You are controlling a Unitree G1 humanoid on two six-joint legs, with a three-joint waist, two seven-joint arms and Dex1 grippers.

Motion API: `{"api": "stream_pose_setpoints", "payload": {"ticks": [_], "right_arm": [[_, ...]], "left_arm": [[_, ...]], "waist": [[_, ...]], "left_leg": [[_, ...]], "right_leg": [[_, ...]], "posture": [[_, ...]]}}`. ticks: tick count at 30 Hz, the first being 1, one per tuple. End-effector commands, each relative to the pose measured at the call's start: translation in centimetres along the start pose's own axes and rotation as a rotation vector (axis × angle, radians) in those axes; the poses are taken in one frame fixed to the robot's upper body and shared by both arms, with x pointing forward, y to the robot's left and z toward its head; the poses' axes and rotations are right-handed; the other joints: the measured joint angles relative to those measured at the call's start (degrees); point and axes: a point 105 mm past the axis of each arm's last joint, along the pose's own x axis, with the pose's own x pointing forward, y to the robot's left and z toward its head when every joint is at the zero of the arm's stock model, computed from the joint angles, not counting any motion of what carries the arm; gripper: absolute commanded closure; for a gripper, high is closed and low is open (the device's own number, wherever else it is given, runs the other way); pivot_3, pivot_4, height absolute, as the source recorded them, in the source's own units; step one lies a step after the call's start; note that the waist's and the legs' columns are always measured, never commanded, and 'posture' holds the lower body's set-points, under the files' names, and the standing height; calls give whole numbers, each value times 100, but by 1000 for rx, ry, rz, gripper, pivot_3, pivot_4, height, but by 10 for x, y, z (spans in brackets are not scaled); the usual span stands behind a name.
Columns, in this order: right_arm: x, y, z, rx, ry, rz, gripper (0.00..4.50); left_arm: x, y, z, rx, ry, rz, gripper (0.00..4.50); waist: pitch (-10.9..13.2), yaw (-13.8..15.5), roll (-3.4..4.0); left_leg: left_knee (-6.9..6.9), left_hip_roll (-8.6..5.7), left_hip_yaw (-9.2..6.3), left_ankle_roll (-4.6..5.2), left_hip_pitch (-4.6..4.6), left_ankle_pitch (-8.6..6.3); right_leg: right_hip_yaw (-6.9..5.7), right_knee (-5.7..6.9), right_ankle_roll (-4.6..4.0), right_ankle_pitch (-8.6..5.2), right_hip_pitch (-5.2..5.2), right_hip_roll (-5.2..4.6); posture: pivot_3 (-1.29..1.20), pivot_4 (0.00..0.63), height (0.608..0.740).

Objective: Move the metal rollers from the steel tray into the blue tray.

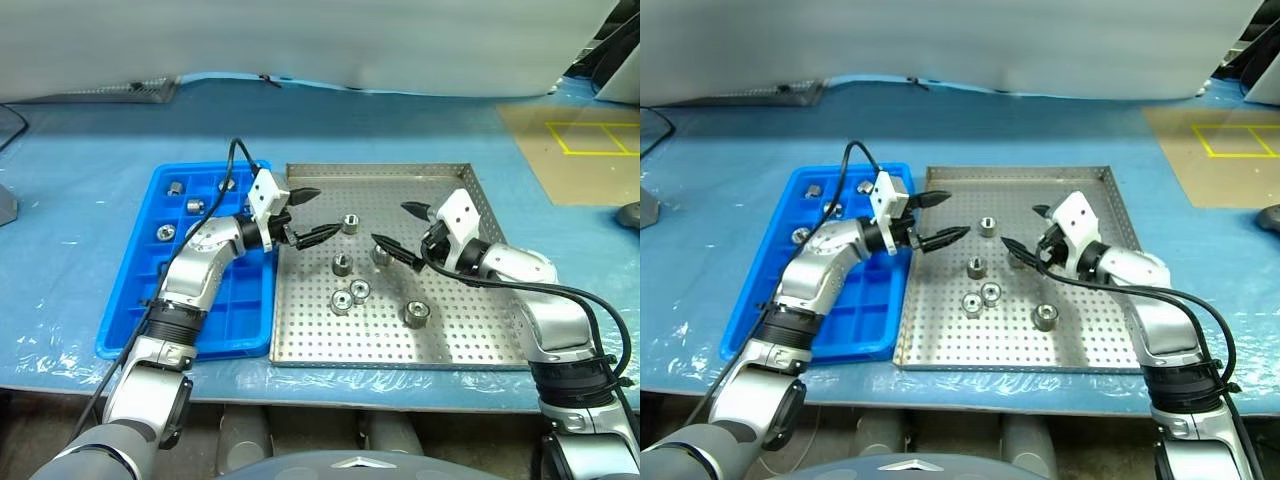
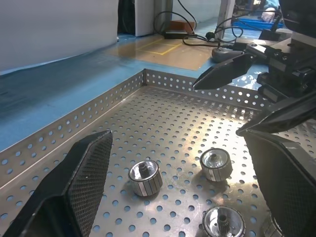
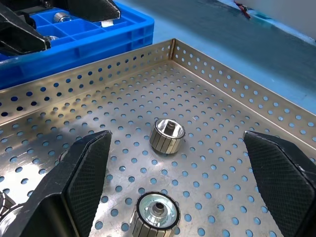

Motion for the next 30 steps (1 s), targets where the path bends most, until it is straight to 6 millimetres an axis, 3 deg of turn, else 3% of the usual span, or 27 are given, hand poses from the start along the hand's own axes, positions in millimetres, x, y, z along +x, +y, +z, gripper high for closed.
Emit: {"api": "stream_pose_setpoints", "payload": {"ticks": [1, 12, 18, 23, 30], "right_arm": [[-7, -5, 15, -36, -44, -23, 14], [-5, -5, 14, -43, -35, -36, 14], [-15, -13, 14, -73, -25, -127, 14], [-31, -7, 8, -26, -22, -220, 14], [-42, -3, -3, 3, 9, -312, 14]], "left_arm": [[3, -1, 10, 55, -16, -32, 0], [5, -2, 10, 76, -1, -62, 0], [8, -1, -8, 39, 190, -203, 0], [19, 7, -10, 81, 309, -337, 0], [30, -4, -32, 134, 419, -468, 0]], "waist": [[0, -2, 0], [0, -6, 0], [0, -35, 0], [0, -87, 0], [0, -341, -1]], "left_leg": [[0, 0, 0, 0, 0, 0], [0, 0, 0, 1, 0, 2], [1, 0, 0, -1, 3, 6], [1, -5, 2, 0, 3, 7], [2, -6, 2, -1, 4, 6]], "right_leg": [[0, 0, 0, 0, 0, 0], [0, 1, 0, 0, 0, 0], [2, 6, 0, 1, 1, 0], [8, 2, 1, 1, 2, 0], [12, 0, 3, 2, 3, 1]], "posture": [[-120, 150, 740], [-144, 150, 740], [-263, 150, 740], [-346, 150, 740], [-426, 150, 740]]}}
